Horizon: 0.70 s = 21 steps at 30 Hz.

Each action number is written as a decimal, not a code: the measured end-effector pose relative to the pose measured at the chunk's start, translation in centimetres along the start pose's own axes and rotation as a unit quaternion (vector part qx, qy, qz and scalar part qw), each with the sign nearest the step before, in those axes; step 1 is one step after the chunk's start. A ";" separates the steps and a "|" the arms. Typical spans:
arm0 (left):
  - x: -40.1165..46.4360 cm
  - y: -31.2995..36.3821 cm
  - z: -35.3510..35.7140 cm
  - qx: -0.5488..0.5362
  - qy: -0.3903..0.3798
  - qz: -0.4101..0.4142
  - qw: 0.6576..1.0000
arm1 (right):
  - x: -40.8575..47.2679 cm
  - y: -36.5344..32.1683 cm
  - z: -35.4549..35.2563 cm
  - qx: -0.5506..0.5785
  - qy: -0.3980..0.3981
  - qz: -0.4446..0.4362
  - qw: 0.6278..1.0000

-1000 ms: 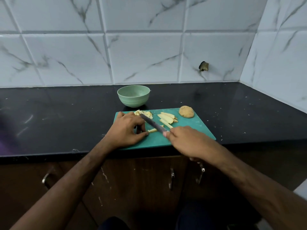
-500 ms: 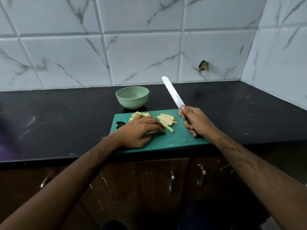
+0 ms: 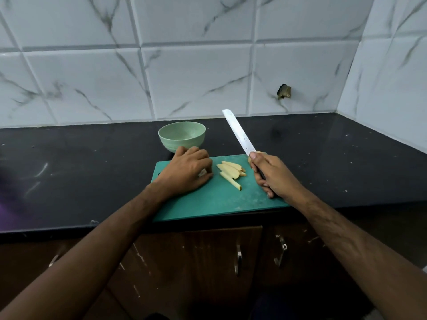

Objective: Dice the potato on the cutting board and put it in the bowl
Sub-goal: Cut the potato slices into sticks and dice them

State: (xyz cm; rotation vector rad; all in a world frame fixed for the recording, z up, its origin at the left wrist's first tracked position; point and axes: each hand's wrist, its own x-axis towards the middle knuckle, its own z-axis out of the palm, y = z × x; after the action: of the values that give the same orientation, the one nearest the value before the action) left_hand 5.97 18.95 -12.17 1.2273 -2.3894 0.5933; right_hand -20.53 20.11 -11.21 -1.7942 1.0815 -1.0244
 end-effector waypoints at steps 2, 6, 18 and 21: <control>0.2 -0.2 0.2 0.007 0.004 -0.033 0.999 | 0.0 0.0 -0.1 -0.003 -0.001 0.000 1.000; 0.8 0.4 0.2 0.008 0.015 -0.016 1.000 | 0.0 0.1 -0.1 0.000 -0.003 -0.002 1.000; 1.4 2.3 -0.4 -0.037 -0.013 0.083 0.996 | 0.1 0.1 -0.2 0.001 0.004 -0.009 1.000; 0.2 1.9 -1.2 -0.058 -0.012 0.074 0.995 | 0.1 0.3 -0.2 -0.004 0.006 -0.006 1.000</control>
State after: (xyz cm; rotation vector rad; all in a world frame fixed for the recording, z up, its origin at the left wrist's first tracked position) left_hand 4.45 20.45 -11.44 1.0203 -2.5134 0.4773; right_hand -20.79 19.83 -11.41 -1.8043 1.0850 -1.0403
